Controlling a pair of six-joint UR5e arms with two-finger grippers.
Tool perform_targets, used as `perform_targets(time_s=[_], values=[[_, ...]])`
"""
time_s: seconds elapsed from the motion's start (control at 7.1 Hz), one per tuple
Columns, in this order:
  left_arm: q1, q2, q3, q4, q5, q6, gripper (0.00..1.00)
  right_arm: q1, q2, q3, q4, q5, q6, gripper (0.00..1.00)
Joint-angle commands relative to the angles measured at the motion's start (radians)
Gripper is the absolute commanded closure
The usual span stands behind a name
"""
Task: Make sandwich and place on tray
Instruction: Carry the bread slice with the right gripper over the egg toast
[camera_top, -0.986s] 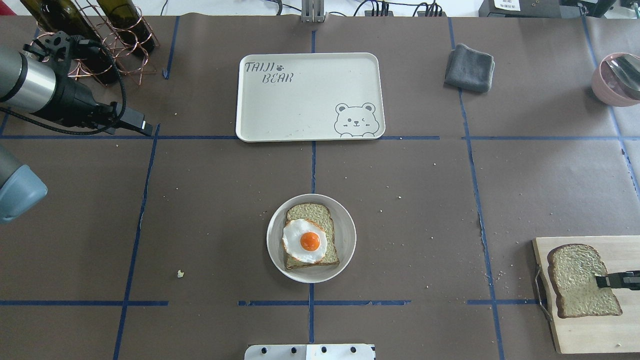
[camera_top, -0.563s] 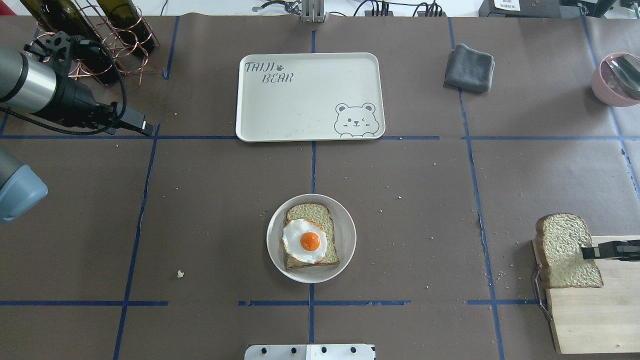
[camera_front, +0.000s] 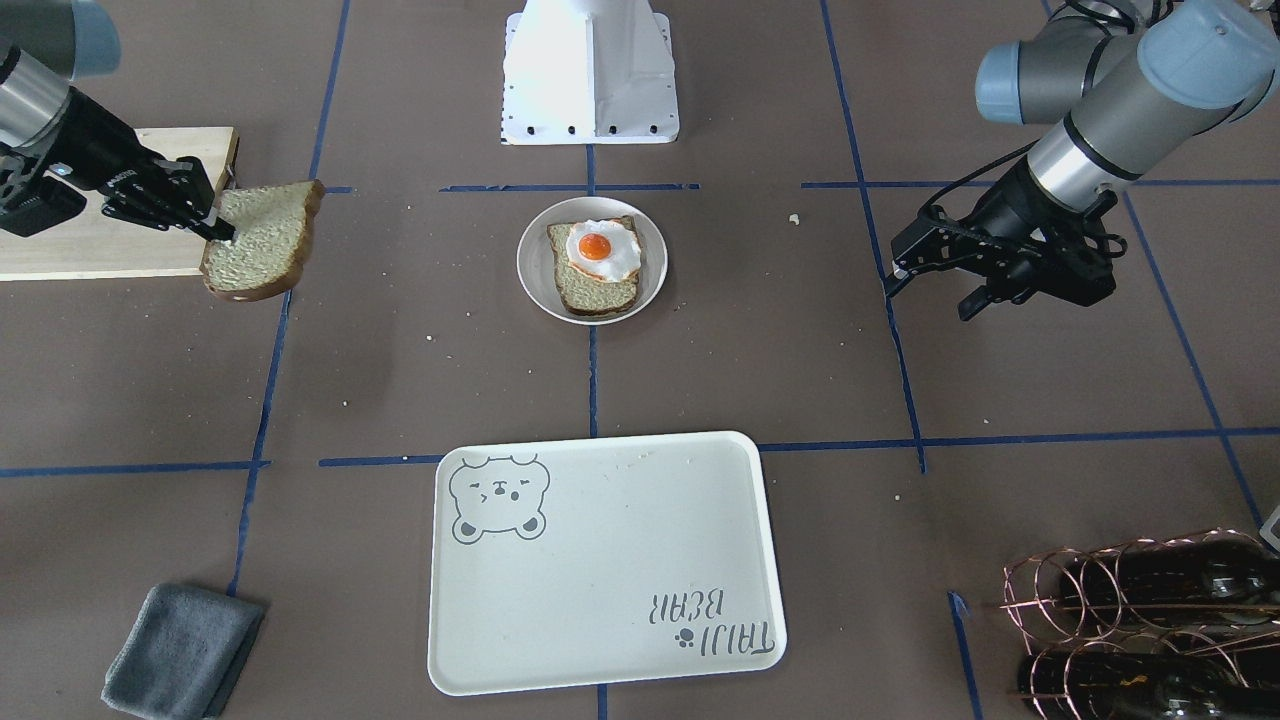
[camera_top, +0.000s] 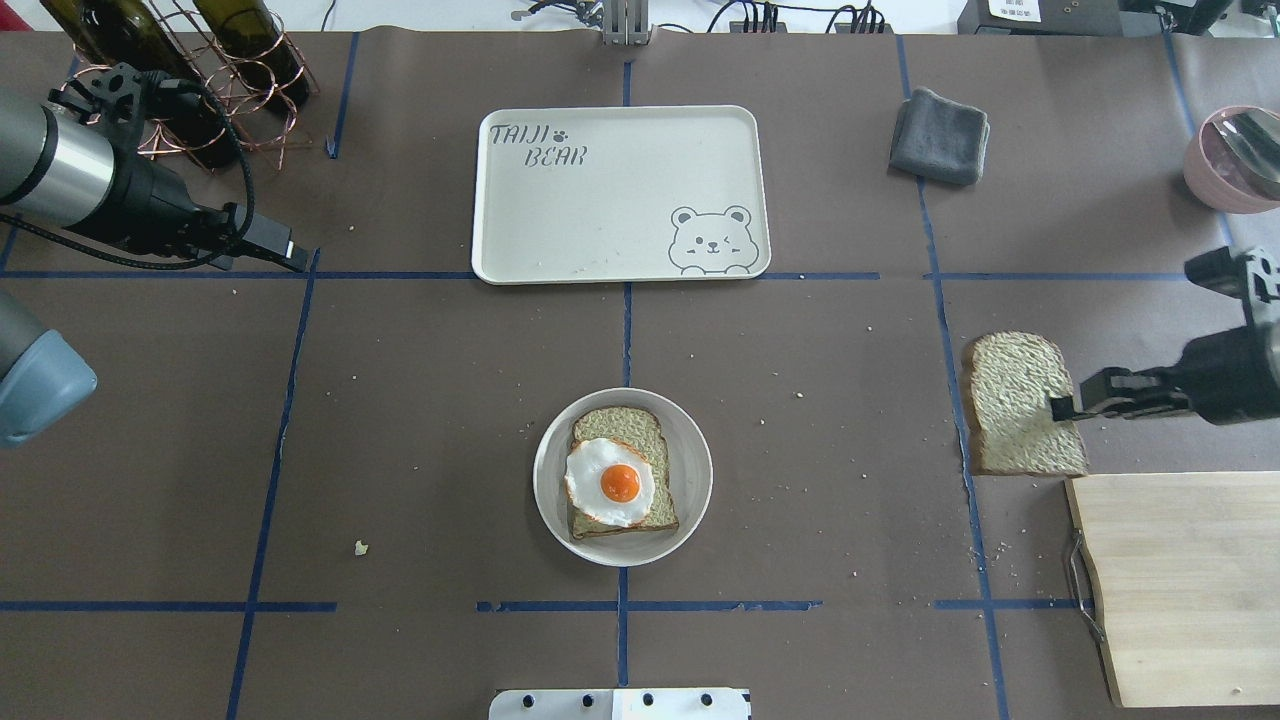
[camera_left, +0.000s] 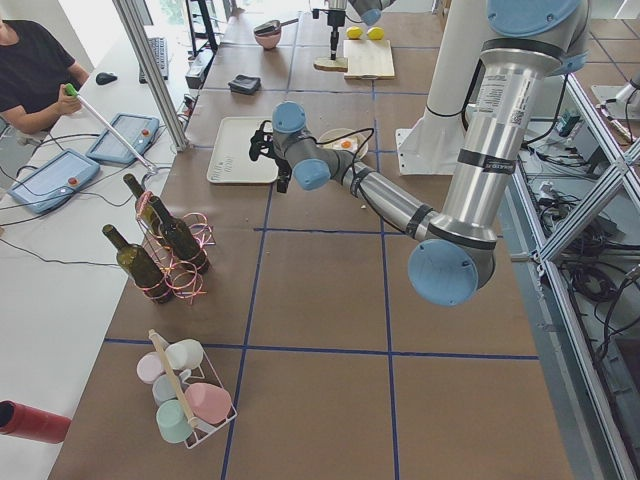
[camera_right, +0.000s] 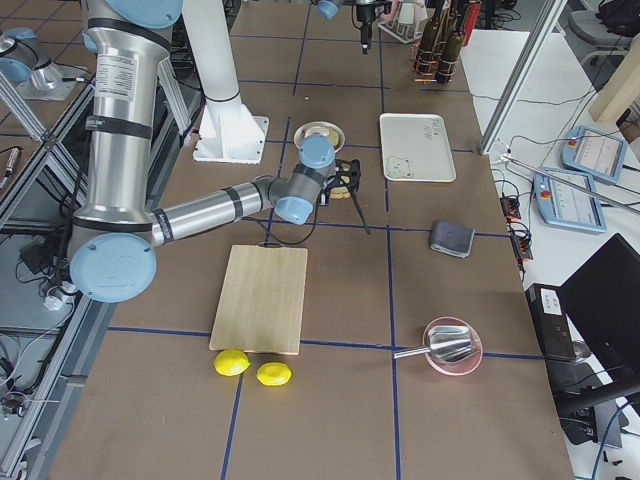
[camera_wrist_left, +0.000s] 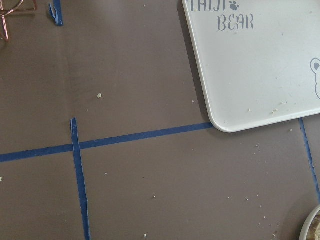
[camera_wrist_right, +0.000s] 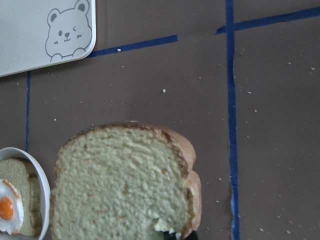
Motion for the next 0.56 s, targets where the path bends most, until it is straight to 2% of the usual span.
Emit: perform_targets(time_s=[0.0,0.14,0.42], values=[[0.001,-0.002,0.002,0.000,0.000,-0.003,0.00,-0.170,0.305,-0.008,-0.327,-0.125,0.054,1.00],[0.001,-0.003,0.005,0.000,0.000,-0.003,0.00,-0.289,0.397,-0.029,-0.381,-0.258,0.113,1.00],[0.001,-0.003,0.008,-0.002,0.000,-0.003,0.00,-0.404,0.530,-0.122,-0.400,-0.371,0.202,1.00]])
